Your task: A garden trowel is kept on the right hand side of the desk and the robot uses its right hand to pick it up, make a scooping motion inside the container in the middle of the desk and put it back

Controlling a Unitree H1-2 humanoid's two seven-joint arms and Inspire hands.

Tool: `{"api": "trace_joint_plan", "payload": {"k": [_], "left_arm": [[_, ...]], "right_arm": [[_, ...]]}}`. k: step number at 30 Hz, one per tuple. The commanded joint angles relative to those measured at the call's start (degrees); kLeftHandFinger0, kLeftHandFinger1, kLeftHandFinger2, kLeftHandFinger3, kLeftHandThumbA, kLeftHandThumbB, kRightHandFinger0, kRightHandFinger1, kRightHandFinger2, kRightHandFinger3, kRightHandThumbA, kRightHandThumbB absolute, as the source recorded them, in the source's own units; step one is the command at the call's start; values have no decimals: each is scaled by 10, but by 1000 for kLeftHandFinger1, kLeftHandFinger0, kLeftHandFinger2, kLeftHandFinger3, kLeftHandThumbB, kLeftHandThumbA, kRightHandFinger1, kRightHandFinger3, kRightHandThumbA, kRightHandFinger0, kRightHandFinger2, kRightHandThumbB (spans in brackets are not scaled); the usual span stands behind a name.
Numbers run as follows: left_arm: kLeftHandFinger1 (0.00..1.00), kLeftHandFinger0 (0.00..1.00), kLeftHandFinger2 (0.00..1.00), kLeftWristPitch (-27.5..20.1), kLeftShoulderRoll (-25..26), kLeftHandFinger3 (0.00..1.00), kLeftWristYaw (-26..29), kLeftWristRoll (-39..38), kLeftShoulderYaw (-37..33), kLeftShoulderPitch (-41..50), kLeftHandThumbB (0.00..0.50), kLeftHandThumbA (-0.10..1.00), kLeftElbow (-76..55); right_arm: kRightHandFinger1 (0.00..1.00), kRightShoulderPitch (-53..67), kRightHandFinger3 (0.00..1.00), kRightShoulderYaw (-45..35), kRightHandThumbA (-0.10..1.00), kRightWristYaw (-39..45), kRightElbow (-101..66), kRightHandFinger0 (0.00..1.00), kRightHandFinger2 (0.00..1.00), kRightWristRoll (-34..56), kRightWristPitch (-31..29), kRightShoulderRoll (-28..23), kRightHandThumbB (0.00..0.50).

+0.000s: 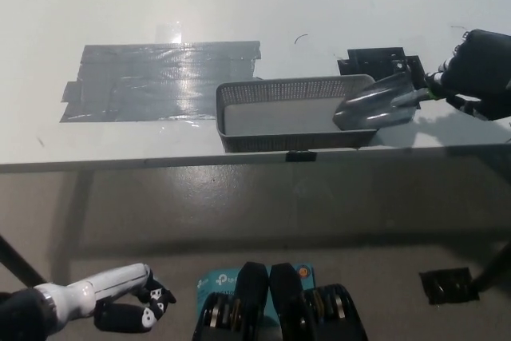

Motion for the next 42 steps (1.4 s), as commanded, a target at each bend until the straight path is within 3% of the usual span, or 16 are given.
{"api": "trace_joint_plan", "payload": {"k": [1, 3, 4, 6, 8, 10, 11, 13, 19, 28, 31, 36, 37, 38, 39, 42], "left_arm": [[715, 847, 747, 7, 2, 784, -16, 9, 1, -16, 497, 1000, -19], [694, 823, 736, 7, 1, 774, -15, 7, 1, -16, 498, 1000, -20], [709, 836, 746, 7, -1, 787, -20, 9, 3, -15, 500, 1000, -20], [705, 831, 751, 7, -1, 792, -18, 10, 2, -15, 499, 1000, -22], [706, 829, 751, 7, -3, 797, -20, 10, 2, -15, 499, 1000, -23], [697, 827, 739, 7, -5, 788, -23, 12, 3, -16, 500, 1000, -22], [708, 843, 745, 7, -7, 782, -29, 18, 3, -16, 500, 1000, -22], [718, 862, 758, 7, -9, 793, -35, 24, 3, -17, 500, 1000, -24], [709, 861, 739, 7, -19, 782, -46, 32, 2, -23, 500, 1000, -21], [737, 905, 749, 7, -28, 784, -51, 39, 6, -17, 499, 1000, -20], [733, 902, 745, 7, -31, 787, -55, 40, 10, -13, 499, 1000, -20], [738, 884, 748, 7, -31, 776, -55, 45, 9, -7, 499, 1000, -20], [735, 882, 743, 7, -32, 776, -52, 43, 9, -2, 495, 1000, -20], [733, 882, 741, 7, -31, 776, -50, 41, 8, -2, 496, 1000, -20], [732, 886, 737, 7, -33, 763, -48, 41, 10, 3, 496, 1000, -22], [728, 891, 733, 7, -29, 747, -40, 27, 13, 8, 500, 1000, -17]], "right_arm": [[119, -7, 168, -12, -100, 21, -20, 0, 510, -36, -10, 8, 0], [110, -3, 176, -14, -99, 25, -25, 0, 498, -39, -8, 14, 0], [90, 0, 293, -16, -100, 11, -28, 0, 484, -33, -12, 19, 9], [40, -1, 116, -17, 47, 6, -28, 0, 439, -45, -8, 45, 0], [102, 1, 97, -22, -32, 14, -31, 0, 527, -43, 0, 59, 0], [136, -2, 246, -23, -88, 22, -30, 0, 560, -50, 8, 81, 0], [133, -5, 306, -25, -16, 18, -28, 0, 546, -52, 17, 104, 0], [74, -10, 335, -27, -13, -6, -11, 0, 470, -59, 16, 128, 0], [81, -17, 440, -31, -99, 22, 24, 0, 477, -62, 42, 185, 0], [33, 26, 198, -52, -100, 21, 40, 0, 416, -46, 80, 214, 0], [137, 33, 283, -73, -98, 47, 55, 0, 534, -27, 105, 209, 0], [275, 47, 48, -169, -100, 80, 81, 0, 587, 81, 168, 202, 34], [334, 44, 77, -196, -100, 88, 91, 0, 648, 116, 179, 199, 6], [376, 41, 219, -221, -100, 93, 99, 0, 671, 148, 185, 195, 54], [487, 36, 529, -226, -100, 98, 97, 73, 809, 147, 188, 191, 117], [323, 4, 415, -263, -100, 99, 104, 0, 555, 184, 182, 175, 49]]}}
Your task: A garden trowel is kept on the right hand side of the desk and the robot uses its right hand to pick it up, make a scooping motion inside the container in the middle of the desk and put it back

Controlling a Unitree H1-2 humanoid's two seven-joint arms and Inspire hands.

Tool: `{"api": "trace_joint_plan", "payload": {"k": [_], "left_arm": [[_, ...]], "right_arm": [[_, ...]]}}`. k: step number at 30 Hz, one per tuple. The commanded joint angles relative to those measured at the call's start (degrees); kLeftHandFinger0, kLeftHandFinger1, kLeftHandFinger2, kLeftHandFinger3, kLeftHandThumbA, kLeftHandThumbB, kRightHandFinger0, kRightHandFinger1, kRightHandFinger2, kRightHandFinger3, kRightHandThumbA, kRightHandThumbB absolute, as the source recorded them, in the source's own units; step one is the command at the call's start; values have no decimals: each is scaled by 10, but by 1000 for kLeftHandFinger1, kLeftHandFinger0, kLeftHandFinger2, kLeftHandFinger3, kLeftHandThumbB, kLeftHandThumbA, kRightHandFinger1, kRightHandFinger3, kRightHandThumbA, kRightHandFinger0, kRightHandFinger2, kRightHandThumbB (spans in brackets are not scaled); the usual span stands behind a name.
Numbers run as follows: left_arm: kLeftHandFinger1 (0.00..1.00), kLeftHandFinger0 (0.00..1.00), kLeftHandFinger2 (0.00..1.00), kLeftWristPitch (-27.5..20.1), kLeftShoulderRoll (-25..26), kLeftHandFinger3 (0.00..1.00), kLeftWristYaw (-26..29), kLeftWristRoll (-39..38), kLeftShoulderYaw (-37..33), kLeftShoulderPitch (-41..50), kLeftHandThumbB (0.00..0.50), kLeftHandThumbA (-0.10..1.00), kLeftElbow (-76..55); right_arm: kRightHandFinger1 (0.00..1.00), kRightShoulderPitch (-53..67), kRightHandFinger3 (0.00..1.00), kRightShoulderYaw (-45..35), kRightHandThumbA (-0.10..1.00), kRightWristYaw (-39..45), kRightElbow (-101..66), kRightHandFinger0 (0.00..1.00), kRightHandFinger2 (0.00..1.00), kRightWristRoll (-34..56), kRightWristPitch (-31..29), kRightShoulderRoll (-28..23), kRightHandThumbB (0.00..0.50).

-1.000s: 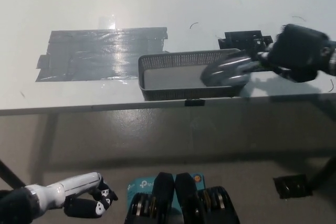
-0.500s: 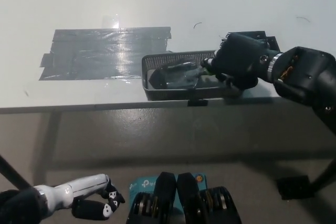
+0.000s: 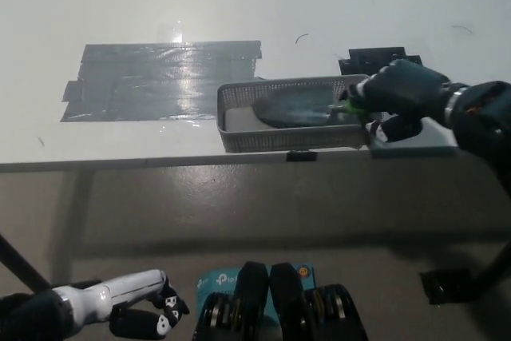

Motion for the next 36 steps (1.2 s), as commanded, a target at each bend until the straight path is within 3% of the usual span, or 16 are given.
{"api": "trace_joint_plan", "payload": {"k": [1, 3, 5, 7, 8, 9, 11, 15, 17, 20, 24, 27, 29, 31, 33, 36], "left_arm": [[737, 896, 749, 8, 8, 743, 2, -12, 11, 5, 500, 1000, -10], [744, 903, 759, 8, 7, 746, 2, -12, 14, 10, 500, 1000, -10], [717, 868, 755, 8, 5, 775, 1, -6, 15, 14, 500, 1000, -13], [718, 870, 757, 8, 5, 777, 2, -3, 15, 18, 500, 1000, -14], [717, 869, 757, 8, 5, 776, 4, -4, 14, 19, 500, 1000, -15], [728, 877, 768, 8, 6, 774, 5, -7, 13, 19, 500, 1000, -13], [726, 880, 762, 8, 7, 766, 6, -7, 11, 19, 500, 1000, -11], [722, 873, 764, 8, 7, 775, 6, -12, 16, 21, 500, 1000, -9], [715, 854, 763, 8, 4, 777, 8, -12, 21, 26, 500, 1000, -11], [703, 827, 753, 8, 7, 786, 13, -6, 18, 32, 500, 1000, -15], [720, 847, 764, 8, 8, 807, 15, -7, 19, 39, 492, 1000, -19], [722, 869, 765, 8, 10, 802, 16, -6, 17, 36, 500, 1000, -19], [714, 864, 760, 8, 12, 796, 19, -4, 14, 35, 500, 1000, -18], [711, 864, 758, 8, 12, 795, 20, -9, 17, 36, 500, 1000, -21], [712, 861, 760, 8, 14, 797, 23, -8, 15, 36, 500, 1000, -22], [702, 838, 753, 8, 11, 795, 27, -14, 18, 39, 492, 1000, -21]], "right_arm": [[299, -72, 359, -96, -100, 38, 5, 0, 522, 140, 67, -41, 13], [317, -98, 316, -118, -100, 51, 3, 0, 531, 163, 76, -49, 32], [377, -123, 469, -136, -100, 53, 13, 0, 591, 173, 88, -55, 93], [381, -148, 368, -161, -100, 51, 31, 0, 579, 204, 88, -55, 97], [392, -159, 350, -169, -100, 49, 23, 3, 545, 197, 109, -55, 155], [383, -168, 333, -177, -100, 46, 18, 0, 530, 198, 121, -56, 166], [319, -180, 316, -202, -100, 47, -1, 0, 469, 210, 159, -55, 148], [256, -192, 331, -223, -100, 30, 24, 0, 457, 225, 145, -57, 168], [213, -185, 387, -233, -100, 10, 34, 0, 467, 220, 151, -61, 117], [229, -174, 406, -229, -100, -11, 56, 0, 490, 214, 132, -68, 106], [271, -147, 287, -214, -100, -55, 121, 0, 420, 209, 72, -80, 192], [295, -143, 265, -188, -100, -88, 199, 0, 448, 189, 30, -89, 196], [402, -137, 298, -165, -100, -108, 237, 38, 526, 176, 21, -93, 146], [453, -129, 346, -140, -100, -121, 254, 74, 581, 159, 29, -91, 59], [452, -120, 379, -119, -100, -139, 263, 59, 611, 145, 31, -89, 52], [442, -109, 265, -87, -100, -170, 305, 47, 604, 132, 28, -78, 6]]}}
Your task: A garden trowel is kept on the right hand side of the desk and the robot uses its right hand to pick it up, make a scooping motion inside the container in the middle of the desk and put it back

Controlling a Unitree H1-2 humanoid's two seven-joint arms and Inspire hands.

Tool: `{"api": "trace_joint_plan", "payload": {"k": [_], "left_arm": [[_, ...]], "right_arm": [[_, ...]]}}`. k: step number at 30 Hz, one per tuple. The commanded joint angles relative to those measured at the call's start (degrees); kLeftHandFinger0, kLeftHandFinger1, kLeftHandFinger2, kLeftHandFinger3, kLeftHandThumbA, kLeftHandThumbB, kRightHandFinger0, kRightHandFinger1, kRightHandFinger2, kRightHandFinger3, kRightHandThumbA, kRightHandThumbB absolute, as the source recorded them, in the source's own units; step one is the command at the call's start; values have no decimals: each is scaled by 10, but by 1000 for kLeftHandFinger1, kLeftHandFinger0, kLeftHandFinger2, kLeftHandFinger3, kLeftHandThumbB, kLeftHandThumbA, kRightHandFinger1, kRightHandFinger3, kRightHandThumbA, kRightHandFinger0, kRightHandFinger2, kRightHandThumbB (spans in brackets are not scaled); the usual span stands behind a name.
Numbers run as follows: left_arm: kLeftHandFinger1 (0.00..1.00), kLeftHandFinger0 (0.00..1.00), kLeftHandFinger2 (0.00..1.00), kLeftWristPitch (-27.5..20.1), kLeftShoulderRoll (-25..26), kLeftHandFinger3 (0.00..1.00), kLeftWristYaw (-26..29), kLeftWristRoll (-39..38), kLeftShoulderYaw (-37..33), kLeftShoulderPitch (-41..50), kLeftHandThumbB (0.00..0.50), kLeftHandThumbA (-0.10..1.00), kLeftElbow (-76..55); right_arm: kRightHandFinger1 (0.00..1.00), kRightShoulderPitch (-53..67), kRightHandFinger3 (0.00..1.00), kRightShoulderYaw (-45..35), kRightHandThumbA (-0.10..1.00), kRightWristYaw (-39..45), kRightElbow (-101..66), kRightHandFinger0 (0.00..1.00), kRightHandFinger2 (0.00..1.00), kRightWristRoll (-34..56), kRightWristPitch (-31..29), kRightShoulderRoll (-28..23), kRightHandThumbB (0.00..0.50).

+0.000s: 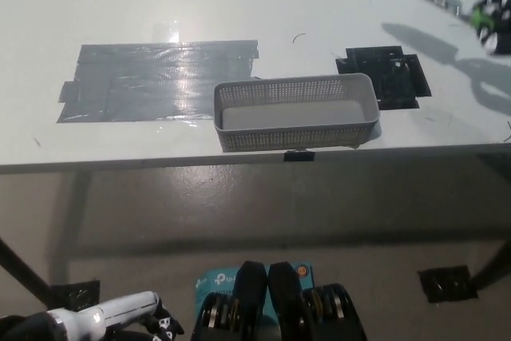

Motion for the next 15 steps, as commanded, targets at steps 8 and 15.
{"api": "trace_joint_plan", "payload": {"k": [8, 15], "left_arm": [[705, 825, 758, 7, 9, 791, 21, -10, 18, 11, 500, 1000, -22], [692, 816, 740, 7, 14, 770, 25, -8, 12, 15, 500, 1000, -27]], "right_arm": [[422, -9, 430, 89, -100, -196, 65, 0, 673, -84, 27, 36, 14], [278, 13, 1000, 98, -44, -232, 4, 52, 421, -104, 79, 61, 71]]}}
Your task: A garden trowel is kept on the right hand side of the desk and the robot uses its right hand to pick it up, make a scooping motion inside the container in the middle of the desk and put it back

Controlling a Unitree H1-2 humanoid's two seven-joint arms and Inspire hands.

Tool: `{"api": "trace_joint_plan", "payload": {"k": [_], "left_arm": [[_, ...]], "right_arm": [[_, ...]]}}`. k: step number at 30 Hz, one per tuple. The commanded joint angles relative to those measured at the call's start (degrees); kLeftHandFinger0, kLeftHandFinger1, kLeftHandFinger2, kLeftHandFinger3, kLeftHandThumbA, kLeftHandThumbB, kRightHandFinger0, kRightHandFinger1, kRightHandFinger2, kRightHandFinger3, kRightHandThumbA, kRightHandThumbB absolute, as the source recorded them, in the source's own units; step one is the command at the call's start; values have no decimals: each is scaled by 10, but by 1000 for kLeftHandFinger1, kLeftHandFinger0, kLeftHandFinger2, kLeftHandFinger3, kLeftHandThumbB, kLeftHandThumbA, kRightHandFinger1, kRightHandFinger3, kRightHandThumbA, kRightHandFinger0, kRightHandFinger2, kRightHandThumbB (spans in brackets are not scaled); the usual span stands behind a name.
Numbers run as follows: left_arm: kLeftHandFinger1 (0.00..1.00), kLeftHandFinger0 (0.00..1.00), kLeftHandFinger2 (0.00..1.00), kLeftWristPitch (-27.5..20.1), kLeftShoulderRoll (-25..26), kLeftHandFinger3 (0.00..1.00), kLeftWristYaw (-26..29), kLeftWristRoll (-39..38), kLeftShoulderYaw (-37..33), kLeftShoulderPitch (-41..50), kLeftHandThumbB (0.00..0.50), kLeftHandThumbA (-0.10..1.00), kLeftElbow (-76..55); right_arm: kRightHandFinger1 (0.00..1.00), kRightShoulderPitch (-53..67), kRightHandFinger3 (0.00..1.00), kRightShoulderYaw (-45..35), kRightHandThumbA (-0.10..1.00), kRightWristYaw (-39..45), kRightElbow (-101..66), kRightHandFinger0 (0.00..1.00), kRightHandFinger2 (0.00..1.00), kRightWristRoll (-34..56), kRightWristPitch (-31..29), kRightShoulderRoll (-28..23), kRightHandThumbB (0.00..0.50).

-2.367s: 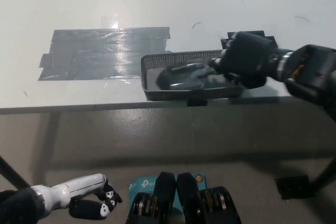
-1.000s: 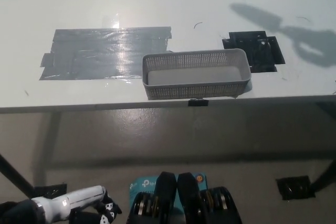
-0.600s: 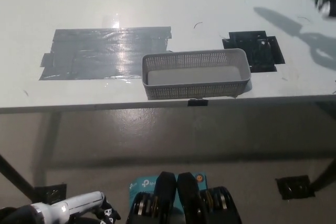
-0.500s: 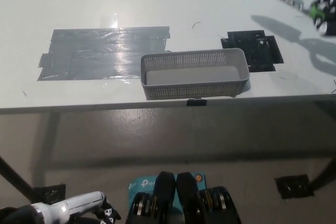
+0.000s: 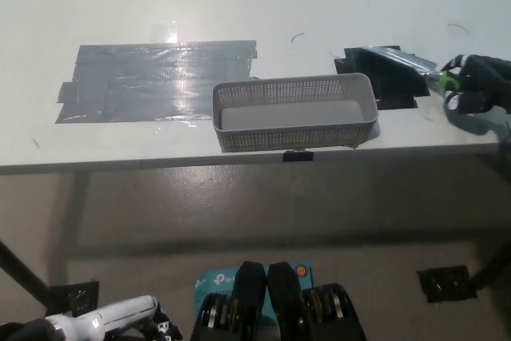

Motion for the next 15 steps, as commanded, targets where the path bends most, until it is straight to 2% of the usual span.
{"api": "trace_joint_plan", "payload": {"k": [1, 2, 3, 4, 5, 6, 7, 8, 10, 13, 15], "left_arm": [[692, 817, 739, 8, 15, 768, 15, -10, 10, 0, 500, 1000, -22], [700, 834, 747, 8, 13, 765, 12, -9, 12, 0, 499, 1000, -20], [698, 839, 744, 8, 14, 761, 12, -8, 11, 0, 498, 1000, -21], [697, 841, 742, 8, 13, 760, 10, -5, 13, 0, 500, 1000, -20], [689, 841, 734, 8, 13, 754, 10, -6, 13, 0, 500, 1000, -19], [685, 838, 732, 8, 14, 753, 12, -9, 13, 0, 500, 1000, -19], [690, 837, 735, 8, 14, 754, 11, -9, 13, 0, 498, 1000, -20], [698, 841, 749, 8, 14, 779, 11, -8, 13, 1, 500, 1000, -19], [689, 818, 749, 8, 14, 781, 12, -8, 14, 4, 500, 1000, -20], [694, 815, 761, 8, 14, 795, 11, -6, 16, 7, 481, 1000, -22], [706, 827, 775, 8, 15, 821, 4, -3, 15, 6, 499, 1000, -21]], "right_arm": [[242, -18, 1000, 7, -8, -92, -52, 31, 376, -38, 55, 1, 82], [292, -16, 1000, 13, 198, -63, -73, 97, 433, -40, 68, -2, 131], [530, -15, 1000, 17, 300, -49, -79, 281, 719, -41, 76, -3, 146], [849, -16, 1000, 22, 419, -13, -87, 555, 1000, -41, 97, -4, 180], [1000, -15, 1000, 22, 503, 3, -92, 917, 1000, -37, 111, -4, 223], [1000, -14, 1000, 23, 512, 19, -102, 1000, 1000, -34, 125, -5, 239], [1000, -15, 1000, 27, 626, 56, -116, 1000, 1000, -37, 162, -7, 390], [1000, -19, 1000, 34, 724, 88, -124, 1000, 1000, -39, 184, -10, 483], [1000, -28, 1000, 38, 845, 136, -133, 1000, 1000, -30, 202, -19, 500], [1000, -38, 1000, 41, 898, 168, -137, 1000, 1000, -24, 217, -28, 500], [1000, -46, 1000, 37, 951, 183, -131, 1000, 1000, -10, 204, -42, 500]]}}
